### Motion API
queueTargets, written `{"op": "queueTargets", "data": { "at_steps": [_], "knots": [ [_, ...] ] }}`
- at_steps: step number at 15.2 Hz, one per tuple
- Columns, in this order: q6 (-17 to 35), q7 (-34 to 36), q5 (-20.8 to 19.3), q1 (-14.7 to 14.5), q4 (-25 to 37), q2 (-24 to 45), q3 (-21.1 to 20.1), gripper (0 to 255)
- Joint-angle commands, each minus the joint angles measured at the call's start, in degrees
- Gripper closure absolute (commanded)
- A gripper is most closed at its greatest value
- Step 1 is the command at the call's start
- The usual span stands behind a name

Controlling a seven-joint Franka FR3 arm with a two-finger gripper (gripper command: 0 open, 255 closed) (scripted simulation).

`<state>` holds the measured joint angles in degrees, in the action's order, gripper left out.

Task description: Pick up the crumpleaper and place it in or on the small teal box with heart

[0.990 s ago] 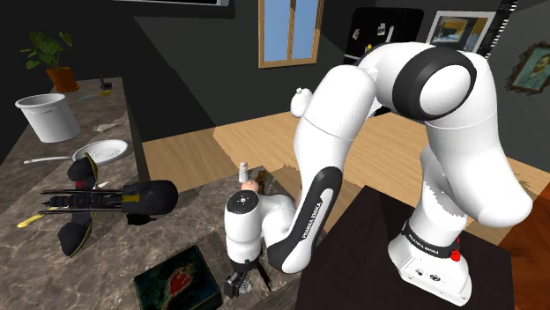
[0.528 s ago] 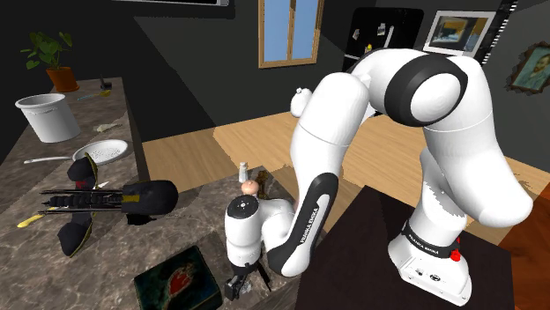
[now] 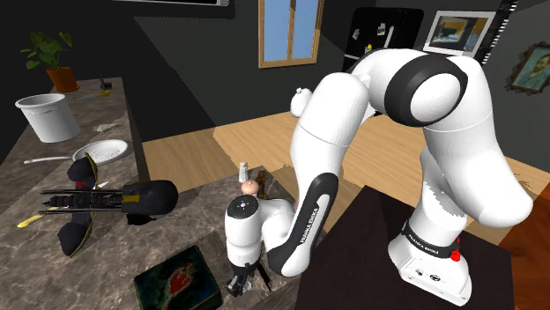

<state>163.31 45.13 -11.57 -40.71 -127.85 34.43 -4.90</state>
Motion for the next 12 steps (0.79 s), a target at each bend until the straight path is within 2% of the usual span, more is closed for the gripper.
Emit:
{"op": "queueTargets", "data": {
  "at_steps": [1, 5, 12],
  "knots": [
    [0.0, 0.0, 0.0, 0.0, 0.0, 0.0, 0.0, 255],
    [0.0, 0.0, 0.0, 0.0, 0.0, 0.0, 0.0, 255],
    [-3.8, -0.9, 1.1, 1.2, -1.9, -5.6, -1.5, 255]
  ]
}}
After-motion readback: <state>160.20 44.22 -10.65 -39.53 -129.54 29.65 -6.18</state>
